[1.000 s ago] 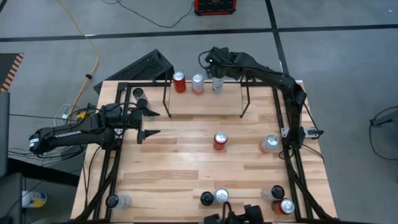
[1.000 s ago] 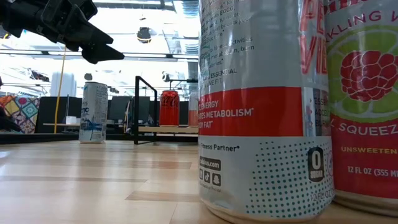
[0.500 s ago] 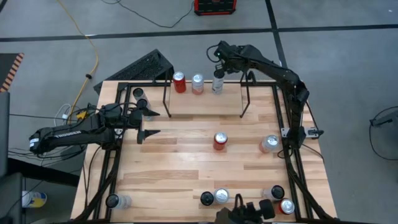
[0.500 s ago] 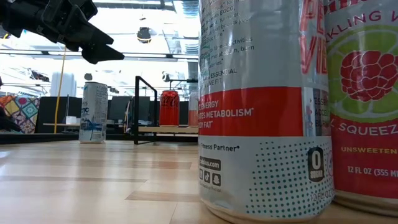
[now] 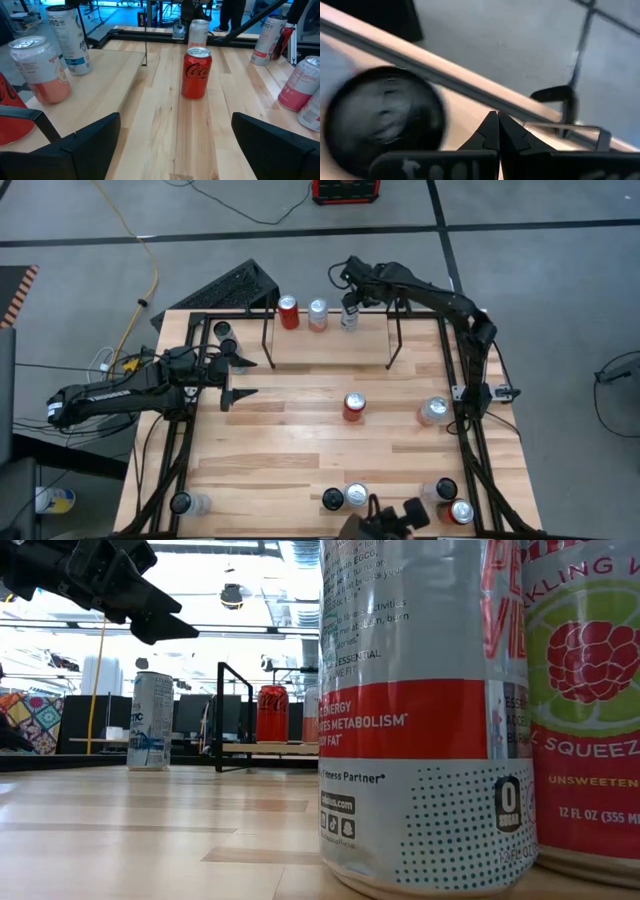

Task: Place canned beverage on shelf
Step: Put the top right white blue soda can on the shelf

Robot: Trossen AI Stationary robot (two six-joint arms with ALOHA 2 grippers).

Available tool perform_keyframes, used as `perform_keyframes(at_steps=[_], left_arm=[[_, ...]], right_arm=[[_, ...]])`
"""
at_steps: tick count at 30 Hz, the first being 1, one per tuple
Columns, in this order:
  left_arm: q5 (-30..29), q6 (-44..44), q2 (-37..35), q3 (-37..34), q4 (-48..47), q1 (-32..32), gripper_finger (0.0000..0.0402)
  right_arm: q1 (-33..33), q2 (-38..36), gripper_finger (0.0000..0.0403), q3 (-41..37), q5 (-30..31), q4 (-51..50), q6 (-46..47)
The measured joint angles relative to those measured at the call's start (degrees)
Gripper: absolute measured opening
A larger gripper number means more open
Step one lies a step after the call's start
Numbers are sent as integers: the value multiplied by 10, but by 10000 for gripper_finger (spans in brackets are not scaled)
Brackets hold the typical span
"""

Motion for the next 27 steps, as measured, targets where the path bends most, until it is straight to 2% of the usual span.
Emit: perform_keyframes(at_steps=[7, 18, 27], left_arm=[[0, -2, 0, 0, -1, 0, 369], [0, -2, 0, 0, 0, 0, 369], [0, -2, 0, 0, 0, 0, 369]], right_arm=[[8, -1, 20, -5, -6, 6, 4], [29, -1, 19, -5, -50, 13, 31], [28, -1, 20, -5, -51, 6, 34]])
